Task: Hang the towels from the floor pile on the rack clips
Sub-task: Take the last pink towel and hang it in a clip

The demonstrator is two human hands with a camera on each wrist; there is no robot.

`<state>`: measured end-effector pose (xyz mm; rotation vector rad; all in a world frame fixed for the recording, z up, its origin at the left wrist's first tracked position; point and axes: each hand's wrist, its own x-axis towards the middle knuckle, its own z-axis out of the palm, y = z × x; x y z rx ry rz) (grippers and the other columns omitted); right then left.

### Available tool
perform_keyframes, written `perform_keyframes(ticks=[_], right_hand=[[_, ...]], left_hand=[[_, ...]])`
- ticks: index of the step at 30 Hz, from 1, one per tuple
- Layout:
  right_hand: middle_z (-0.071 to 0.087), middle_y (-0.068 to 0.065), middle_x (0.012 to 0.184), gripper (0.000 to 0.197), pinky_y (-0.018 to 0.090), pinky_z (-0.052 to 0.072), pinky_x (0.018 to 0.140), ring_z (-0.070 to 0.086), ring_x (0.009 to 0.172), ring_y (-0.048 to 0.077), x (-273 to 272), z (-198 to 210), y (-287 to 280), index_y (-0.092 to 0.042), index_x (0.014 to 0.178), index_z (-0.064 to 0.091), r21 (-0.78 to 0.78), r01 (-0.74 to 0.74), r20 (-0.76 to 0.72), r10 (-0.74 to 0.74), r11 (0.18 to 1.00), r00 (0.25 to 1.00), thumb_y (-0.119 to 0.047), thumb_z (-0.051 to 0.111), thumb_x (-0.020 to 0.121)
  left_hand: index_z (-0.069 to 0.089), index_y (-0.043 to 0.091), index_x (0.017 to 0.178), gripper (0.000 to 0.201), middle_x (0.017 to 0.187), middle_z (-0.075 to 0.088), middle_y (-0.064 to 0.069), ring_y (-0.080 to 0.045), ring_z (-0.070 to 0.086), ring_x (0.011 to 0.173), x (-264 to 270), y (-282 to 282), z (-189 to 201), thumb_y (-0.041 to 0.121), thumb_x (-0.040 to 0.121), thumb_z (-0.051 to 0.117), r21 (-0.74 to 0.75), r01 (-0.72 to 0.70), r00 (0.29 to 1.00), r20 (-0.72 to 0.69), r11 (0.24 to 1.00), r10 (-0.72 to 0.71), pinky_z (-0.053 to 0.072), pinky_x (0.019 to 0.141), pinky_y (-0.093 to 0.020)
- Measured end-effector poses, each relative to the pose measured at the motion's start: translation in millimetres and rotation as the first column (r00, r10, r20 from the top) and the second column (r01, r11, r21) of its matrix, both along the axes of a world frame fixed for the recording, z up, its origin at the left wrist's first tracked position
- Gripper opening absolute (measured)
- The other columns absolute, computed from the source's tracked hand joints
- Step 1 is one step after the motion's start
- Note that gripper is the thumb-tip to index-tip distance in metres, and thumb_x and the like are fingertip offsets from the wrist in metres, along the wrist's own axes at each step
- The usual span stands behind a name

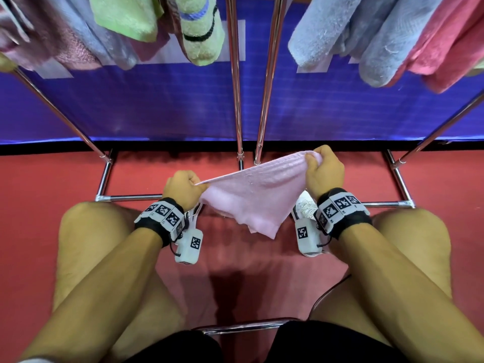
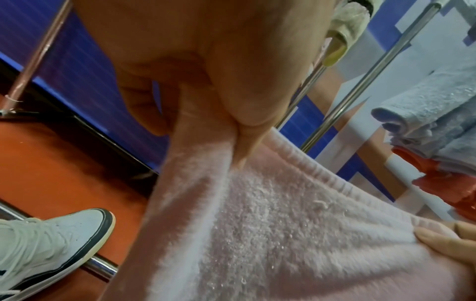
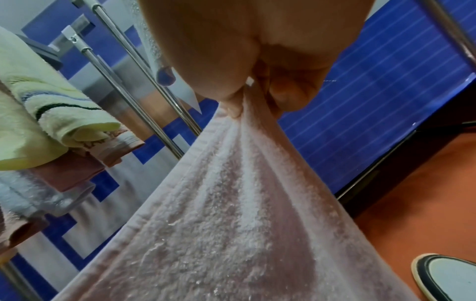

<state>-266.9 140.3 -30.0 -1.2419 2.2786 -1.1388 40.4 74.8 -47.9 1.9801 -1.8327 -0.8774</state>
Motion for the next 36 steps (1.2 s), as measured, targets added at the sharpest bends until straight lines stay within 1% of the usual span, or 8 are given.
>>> perform_keyframes(ticks=[7, 14, 19, 23, 26, 28, 32, 36], right_hand=[[0.061, 0.006, 0.082, 0.013, 0.030, 0.042, 0.072, 0.055, 0.081, 0.029, -2.8, 2.2, 0.3, -0.011, 0.092, 0.058, 0.054, 0.043, -0.001, -0.043, 0.998, 0.999, -0.022, 0.054, 0.095], [0.058, 0.005, 0.078, 0.014, 0.030, 0.039, 0.068, 0.051, 0.075, 0.028, -5.0, 12.1, -0.7, -0.014, 0.087, 0.058, 0.063, 0.117, 0.069, -0.122, 0.991, 0.990, -0.027, 0.058, 0.092], [0.056, -0.007, 0.062, 0.007, 0.030, 0.045, 0.070, 0.056, 0.073, 0.026, 6.7, 11.6, -3.4, -0.020, 0.077, 0.059, 0.057, -0.062, 0.100, 0.056, 0.996, 0.993, -0.017, 0.064, 0.082], [0.055, -0.004, 0.058, 0.018, 0.030, 0.046, 0.071, 0.059, 0.066, 0.028, 34.4, 6.8, -3.0, -0.030, 0.086, 0.053, 0.103, -0.317, 0.194, 0.293, 0.943, 0.936, -0.016, 0.065, 0.085], [0.051, 0.001, 0.054, 0.021, 0.022, 0.045, 0.048, 0.055, 0.054, 0.026, 48.5, 8.4, -4.8, -0.027, 0.091, 0.051, 0.082, -0.432, 0.299, 0.391, 0.898, 0.870, -0.007, 0.054, 0.089], [0.050, 0.004, 0.055, 0.022, 0.020, 0.040, 0.039, 0.055, 0.051, 0.029, 52.1, 12.2, -8.1, -0.023, 0.090, 0.051, 0.029, -0.446, 0.337, 0.412, 0.894, 0.847, -0.002, 0.046, 0.089], [0.057, -0.005, 0.052, 0.033, 0.027, 0.046, 0.046, 0.062, 0.051, 0.031, 57.2, 18.6, -12.7, -0.023, 0.079, 0.056, -0.014, -0.474, 0.397, 0.440, 0.880, 0.805, 0.005, 0.040, 0.083], [0.052, -0.005, 0.050, 0.035, 0.047, 0.059, 0.064, 0.060, 0.055, 0.031, 60.2, 15.8, -13.3, -0.027, 0.078, 0.065, 0.017, -0.505, 0.392, 0.459, 0.863, 0.798, 0.000, 0.047, 0.065]], left_hand=[[0.057, 0.013, 0.083, 0.010, 0.074, 0.054, -0.005, -0.023, 0.046, 0.073, 2.1, -7.7, 6.8, 0.014, 0.093, 0.057, -0.306, -0.222, 0.952, -0.273, 0.926, 0.138, 0.038, 0.070, -0.034], [0.039, 0.012, 0.058, 0.045, 0.056, 0.028, 0.002, -0.020, 0.026, 0.062, -3.9, -16.5, 10.4, 0.028, 0.087, 0.070, -0.250, -0.341, 0.882, -0.419, 0.906, 0.217, 0.026, 0.055, -0.033], [0.047, -0.005, 0.058, 0.044, 0.057, 0.033, -0.003, -0.015, 0.028, 0.059, -29.0, -7.6, 12.3, 0.019, 0.091, 0.065, -0.123, -0.234, 0.823, -0.554, 0.965, 0.129, 0.024, 0.052, -0.029], [0.051, 0.009, 0.056, 0.034, 0.059, 0.040, 0.000, -0.010, 0.035, 0.057, -57.6, 5.0, 10.8, 0.010, 0.089, 0.060, -0.005, -0.092, 0.767, -0.638, 0.996, 0.067, 0.029, 0.056, -0.028], [0.059, -0.008, 0.077, 0.023, 0.074, 0.053, -0.012, -0.021, 0.049, 0.073, -75.8, 10.0, 15.6, 0.015, 0.083, 0.059, 0.068, -0.034, 0.697, -0.713, 0.997, 0.072, 0.045, 0.063, -0.037], [0.064, -0.001, 0.085, 0.010, 0.081, 0.062, -0.018, -0.026, 0.058, 0.077, -85.8, 14.2, 20.1, 0.008, 0.084, 0.062, 0.096, -0.025, 0.676, -0.731, 0.995, 0.088, 0.055, 0.066, -0.041], [0.069, 0.025, 0.070, 0.010, 0.075, 0.067, -0.006, -0.024, 0.060, 0.075, -92.8, 17.5, 23.8, 0.017, 0.072, 0.064, 0.087, 0.032, 0.690, -0.722, 0.996, 0.041, 0.054, 0.078, -0.059], [0.070, 0.023, 0.077, 0.012, 0.078, 0.070, -0.011, -0.025, 0.062, 0.078, -91.7, 20.1, 29.3, 0.015, 0.071, 0.065, 0.127, 0.064, 0.672, -0.739, 0.990, 0.051, 0.053, 0.080, -0.057]])
